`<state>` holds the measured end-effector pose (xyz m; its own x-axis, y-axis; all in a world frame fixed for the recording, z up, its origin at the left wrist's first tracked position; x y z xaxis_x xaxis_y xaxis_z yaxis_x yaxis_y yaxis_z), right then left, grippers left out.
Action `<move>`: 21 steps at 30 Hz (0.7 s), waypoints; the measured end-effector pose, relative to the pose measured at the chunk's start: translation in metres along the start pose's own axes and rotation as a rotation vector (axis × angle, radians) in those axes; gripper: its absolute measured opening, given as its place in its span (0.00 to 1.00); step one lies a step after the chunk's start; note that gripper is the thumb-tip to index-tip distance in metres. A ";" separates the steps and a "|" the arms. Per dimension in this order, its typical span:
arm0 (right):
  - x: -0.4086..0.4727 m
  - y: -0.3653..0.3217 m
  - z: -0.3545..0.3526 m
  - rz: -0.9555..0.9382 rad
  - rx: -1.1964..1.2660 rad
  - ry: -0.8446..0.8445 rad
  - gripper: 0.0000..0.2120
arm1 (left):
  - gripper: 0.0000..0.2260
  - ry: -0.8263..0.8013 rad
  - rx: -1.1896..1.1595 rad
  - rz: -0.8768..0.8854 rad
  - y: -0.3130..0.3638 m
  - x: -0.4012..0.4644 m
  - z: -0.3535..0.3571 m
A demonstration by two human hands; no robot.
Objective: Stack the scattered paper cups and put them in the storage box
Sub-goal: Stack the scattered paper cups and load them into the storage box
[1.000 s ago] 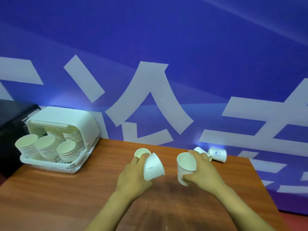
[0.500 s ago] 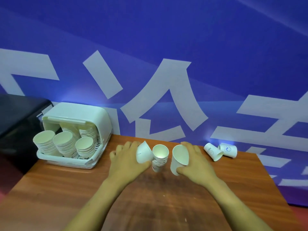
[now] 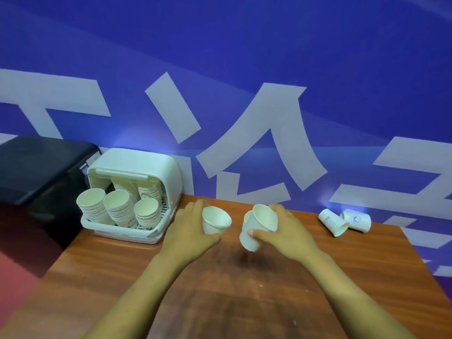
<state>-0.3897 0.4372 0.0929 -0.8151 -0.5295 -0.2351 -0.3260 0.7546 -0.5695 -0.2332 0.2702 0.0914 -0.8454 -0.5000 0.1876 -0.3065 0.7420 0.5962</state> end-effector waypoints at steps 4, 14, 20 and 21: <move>0.001 -0.039 0.014 0.003 -0.012 0.050 0.28 | 0.28 0.020 -0.044 0.035 -0.038 0.003 -0.022; 0.001 -0.153 0.127 0.053 -0.077 0.033 0.42 | 0.34 -0.028 -0.049 0.038 -0.183 0.001 -0.110; -0.007 -0.173 0.165 0.090 0.013 0.045 0.41 | 0.32 0.046 0.001 0.009 -0.228 0.013 -0.127; -0.005 -0.174 0.164 0.100 0.011 0.057 0.41 | 0.32 0.043 0.026 0.013 -0.230 0.017 -0.127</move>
<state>-0.2506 0.2449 0.0640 -0.8694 -0.4284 -0.2463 -0.2363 0.7981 -0.5542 -0.1211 0.0345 0.0564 -0.8297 -0.5091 0.2289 -0.3080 0.7596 0.5729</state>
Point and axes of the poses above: each hand's wrist, its own x-axis towards the middle knuckle, its own z-axis out of the palm, y = z × x, the point moved 5 cm from there along x, towards the middle knuckle, and after that the axes turned 11 degrees about z, right-handed, at the moved point
